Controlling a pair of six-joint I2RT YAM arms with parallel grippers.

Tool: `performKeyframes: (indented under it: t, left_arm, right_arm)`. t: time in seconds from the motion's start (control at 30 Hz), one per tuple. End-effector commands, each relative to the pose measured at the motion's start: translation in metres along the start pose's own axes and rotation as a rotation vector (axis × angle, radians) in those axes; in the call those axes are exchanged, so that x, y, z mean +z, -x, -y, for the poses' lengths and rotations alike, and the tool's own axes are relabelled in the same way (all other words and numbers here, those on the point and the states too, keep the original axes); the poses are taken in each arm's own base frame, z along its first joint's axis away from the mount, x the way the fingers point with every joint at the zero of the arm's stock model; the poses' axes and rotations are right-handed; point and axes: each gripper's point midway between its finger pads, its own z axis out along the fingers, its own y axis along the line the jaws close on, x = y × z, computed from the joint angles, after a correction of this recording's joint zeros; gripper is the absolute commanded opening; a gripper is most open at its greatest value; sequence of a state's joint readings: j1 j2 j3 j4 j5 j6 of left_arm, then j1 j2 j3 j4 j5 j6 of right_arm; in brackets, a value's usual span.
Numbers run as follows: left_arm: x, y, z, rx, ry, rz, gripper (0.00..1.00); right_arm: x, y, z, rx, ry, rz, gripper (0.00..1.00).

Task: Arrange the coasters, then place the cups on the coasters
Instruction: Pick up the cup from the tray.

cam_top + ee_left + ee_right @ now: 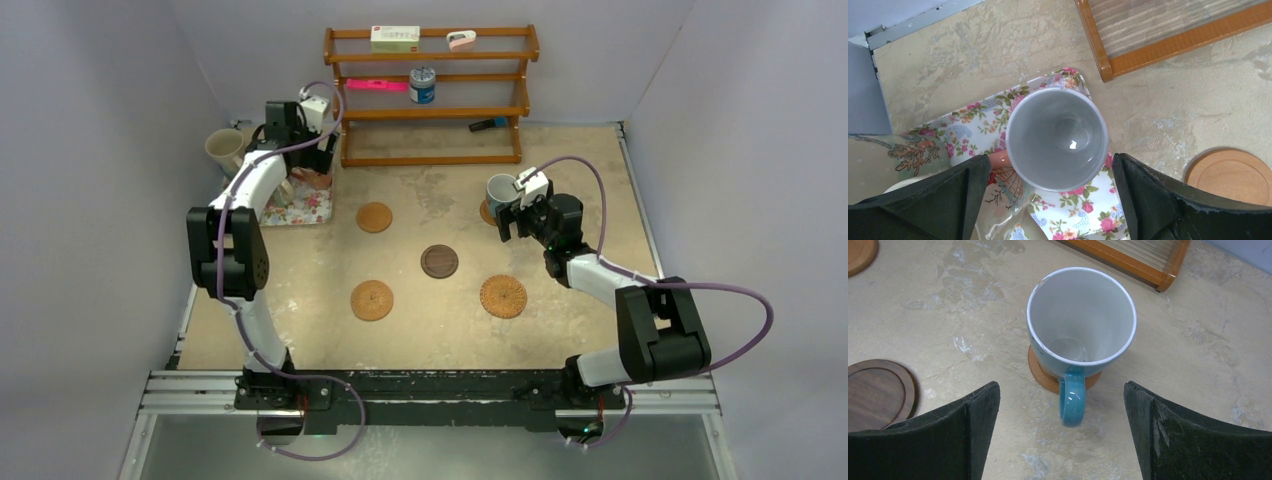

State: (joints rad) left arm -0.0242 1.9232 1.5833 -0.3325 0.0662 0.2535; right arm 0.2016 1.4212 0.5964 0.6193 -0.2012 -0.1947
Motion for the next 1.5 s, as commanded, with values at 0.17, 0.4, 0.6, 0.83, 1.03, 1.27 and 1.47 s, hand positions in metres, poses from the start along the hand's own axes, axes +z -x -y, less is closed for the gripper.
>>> performKeyframes:
  t: [0.17, 0.4, 0.6, 0.83, 1.03, 1.27, 1.47]
  left_arm:
    - [0.015, -0.002, -0.008, -0.051, 0.020, -0.036, 1.00]
    - [0.021, -0.010, -0.007, -0.076, 0.030, -0.059, 1.00]
    - [0.024, -0.010, 0.000, -0.087, -0.009, -0.058, 1.00]
    - [0.026, -0.003, 0.004, -0.110, -0.044, -0.045, 1.00]
    - [0.027, 0.002, -0.004, -0.108, -0.007, -0.032, 1.00]
    - [0.028, 0.005, -0.006, -0.108, -0.006, -0.018, 1.00]
    - [0.038, -0.010, 0.000, -0.120, -0.029, -0.073, 1.00]
  right_arm:
    - [0.003, 0.021, 0.006, -0.021, -0.012, 0.050, 0.94]
    - [0.003, 0.021, 0.006, -0.020, -0.010, 0.048, 0.94]
    - [0.003, 0.020, 0.006, -0.020, -0.010, 0.047, 0.94]
    - [0.004, 0.020, 0.006, -0.020, -0.010, 0.046, 0.94]
    - [0.004, 0.020, 0.006, -0.021, -0.010, 0.047, 0.94]
    - [0.004, 0.019, 0.006, -0.021, -0.010, 0.044, 0.94]
    - [0.004, 0.020, 0.006, -0.021, -0.009, 0.045, 0.94]
